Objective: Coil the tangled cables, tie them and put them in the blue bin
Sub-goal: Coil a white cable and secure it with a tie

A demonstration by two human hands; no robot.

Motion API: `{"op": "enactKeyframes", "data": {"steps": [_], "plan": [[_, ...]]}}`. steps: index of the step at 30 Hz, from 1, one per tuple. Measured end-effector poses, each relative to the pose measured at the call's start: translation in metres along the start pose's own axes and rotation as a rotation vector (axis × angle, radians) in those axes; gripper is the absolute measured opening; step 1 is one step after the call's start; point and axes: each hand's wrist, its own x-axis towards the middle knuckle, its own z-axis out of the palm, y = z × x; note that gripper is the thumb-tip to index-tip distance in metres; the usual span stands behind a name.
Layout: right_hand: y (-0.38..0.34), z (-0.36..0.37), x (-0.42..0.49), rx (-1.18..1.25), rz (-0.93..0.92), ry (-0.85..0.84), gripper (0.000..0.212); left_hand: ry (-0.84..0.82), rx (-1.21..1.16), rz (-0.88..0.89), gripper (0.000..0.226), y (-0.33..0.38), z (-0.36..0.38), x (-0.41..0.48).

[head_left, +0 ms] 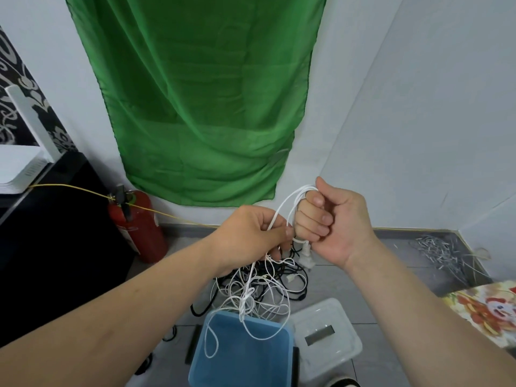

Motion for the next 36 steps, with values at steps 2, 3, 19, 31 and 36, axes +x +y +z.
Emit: {"op": "enactKeyframes", "data": {"steps": [2, 3, 19, 31, 36], "plan": [[-0.001, 0.001, 0.001, -0.016, 0.024, 0.026, 0.04, 0.047, 0.004, 0.015, 0.012, -0.001, -0.003, 0.0], [-0.002, 0.001, 0.002, -0.016, 0.026, 0.056, 0.041, 0.072, 0.002, 0.031, 0.011, -0.001, -0.006, 0.001], [0.005, -0.008, 0.011, -0.632, -0.371, 0.471, 0.025, -0.25, 0.927, 0.203, 0.019, -0.035, 0.006, -0.003], [0.013, 0.011, -0.007, -1.189, 0.066, 0.19, 0.063, 0.237, 0.78, 0.589, 0.021, -0.002, -0.044, 0.009], [0.011, 0.022, -0.008, -0.749, 0.163, 0.028, 0.054, 0.247, 0.705, 0.392, 0.024, -0.01, -0.067, 0.011]]}}
